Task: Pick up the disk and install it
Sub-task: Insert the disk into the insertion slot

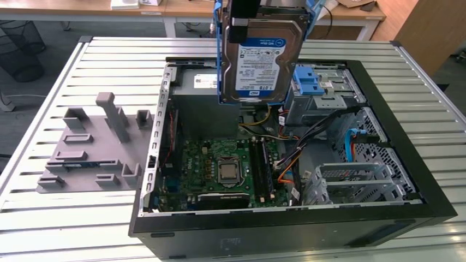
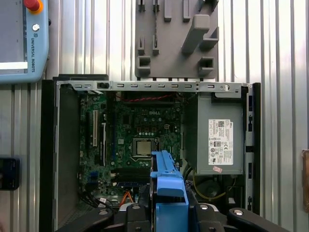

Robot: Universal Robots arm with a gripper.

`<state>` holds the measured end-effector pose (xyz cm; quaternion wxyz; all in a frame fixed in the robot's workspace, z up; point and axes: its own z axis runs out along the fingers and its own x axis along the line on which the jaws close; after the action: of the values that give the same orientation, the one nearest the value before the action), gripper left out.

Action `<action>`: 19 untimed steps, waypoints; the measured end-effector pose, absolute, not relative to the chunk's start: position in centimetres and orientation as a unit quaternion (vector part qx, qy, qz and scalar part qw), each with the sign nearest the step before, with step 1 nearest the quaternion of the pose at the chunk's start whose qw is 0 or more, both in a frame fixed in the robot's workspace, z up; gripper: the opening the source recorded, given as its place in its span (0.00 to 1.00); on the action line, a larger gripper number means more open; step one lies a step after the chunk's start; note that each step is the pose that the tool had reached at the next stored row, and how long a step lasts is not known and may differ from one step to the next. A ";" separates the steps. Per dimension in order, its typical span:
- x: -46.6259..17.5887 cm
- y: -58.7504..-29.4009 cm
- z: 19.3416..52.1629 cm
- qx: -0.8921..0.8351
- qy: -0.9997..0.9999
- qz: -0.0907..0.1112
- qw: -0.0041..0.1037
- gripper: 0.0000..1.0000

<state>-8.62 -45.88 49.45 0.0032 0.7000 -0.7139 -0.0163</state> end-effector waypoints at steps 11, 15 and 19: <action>-8.6 -45.9 49.5 0.700 -0.714 -0.016 0.003 0.37; -8.6 -46.4 49.4 0.700 -0.714 -0.016 0.003 0.37; -8.6 -47.0 49.5 0.700 -0.714 -0.016 0.003 0.37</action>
<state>-8.57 -47.00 49.45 0.0032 0.7001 -0.7139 -0.0163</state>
